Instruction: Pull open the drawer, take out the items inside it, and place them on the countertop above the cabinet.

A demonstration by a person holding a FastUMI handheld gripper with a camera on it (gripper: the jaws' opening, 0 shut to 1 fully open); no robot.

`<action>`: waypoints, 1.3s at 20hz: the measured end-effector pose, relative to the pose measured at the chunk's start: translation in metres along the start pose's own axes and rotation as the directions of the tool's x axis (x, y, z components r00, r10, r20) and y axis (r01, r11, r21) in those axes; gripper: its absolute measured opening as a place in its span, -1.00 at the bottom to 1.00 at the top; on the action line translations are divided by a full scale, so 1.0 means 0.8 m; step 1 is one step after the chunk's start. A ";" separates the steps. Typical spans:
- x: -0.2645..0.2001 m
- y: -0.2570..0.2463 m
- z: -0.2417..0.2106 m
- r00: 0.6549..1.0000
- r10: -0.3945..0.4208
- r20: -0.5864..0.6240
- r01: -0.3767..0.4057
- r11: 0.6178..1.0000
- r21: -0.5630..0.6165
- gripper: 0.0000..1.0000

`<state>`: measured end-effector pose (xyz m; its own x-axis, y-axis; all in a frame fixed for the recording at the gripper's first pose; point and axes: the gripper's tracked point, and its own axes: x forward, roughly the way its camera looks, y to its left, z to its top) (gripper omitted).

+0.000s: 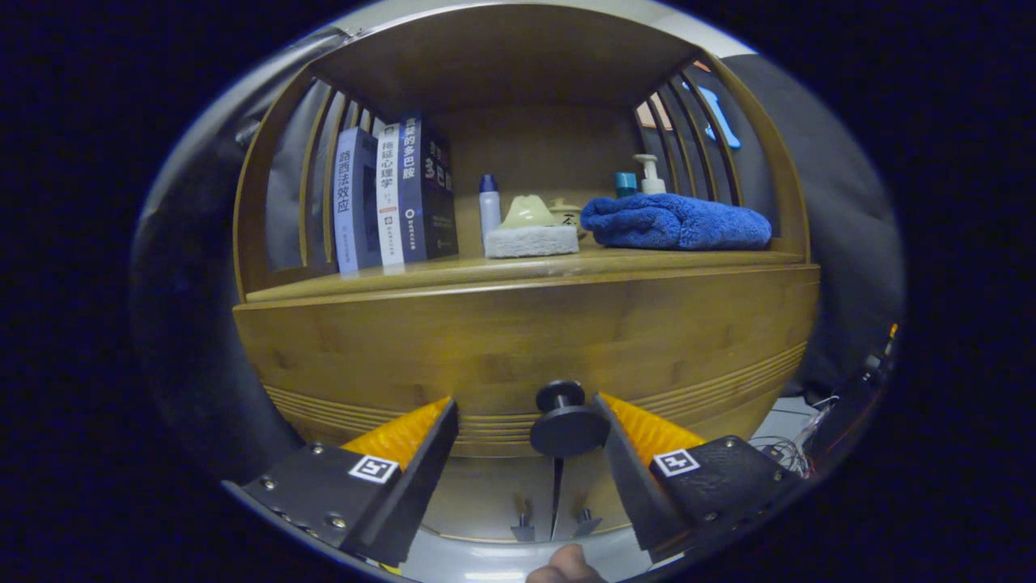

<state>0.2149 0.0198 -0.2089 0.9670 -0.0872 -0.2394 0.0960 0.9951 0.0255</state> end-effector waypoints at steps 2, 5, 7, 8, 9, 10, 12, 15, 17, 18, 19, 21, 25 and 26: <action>-0.020 -0.006 0.035 0.999 -0.017 0.047 0.018 1.000 -0.017 0.98; -0.066 -0.005 0.077 0.998 -0.020 0.058 0.021 1.000 -0.024 0.97; -0.100 -0.003 0.104 1.000 -0.006 0.030 0.006 1.000 -0.017 0.98; -0.116 -0.002 0.121 1.000 0.006 0.022 -0.006 1.000 -0.016 0.98; -0.134 -0.004 0.140 1.000 0.014 0.018 -0.013 1.000 -0.015 0.98; -0.150 -0.006 0.162 0.999 0.020 0.025 -0.020 1.000 -0.009 0.98; -0.187 -0.012 0.188 0.999 0.033 0.007 -0.033 0.999 0.014 0.97; -0.247 -0.022 0.227 0.998 0.057 0.015 -0.058 0.996 0.068 0.97; -0.280 -0.030 0.230 0.997 0.082 0.006 -0.082 0.995 0.055 0.97; -0.293 -0.034 0.233 0.996 0.093 0.006 -0.093 0.995 0.042 0.98; -0.306 -0.039 0.236 0.995 0.100 0.013 -0.100 0.995 0.029 0.97; -0.324 -0.037 0.240 0.990 0.139 0.019 -0.138 0.990 -0.012 0.97; -0.348 -0.025 0.251 0.981 0.192 0.038 -0.185 0.974 -0.131 0.97; -0.352 -0.022 0.258 0.979 0.192 0.062 -0.180 0.971 -0.154 0.97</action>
<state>-0.0105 0.0169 0.0582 0.9802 0.1024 -0.1694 -0.1175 0.9897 -0.0820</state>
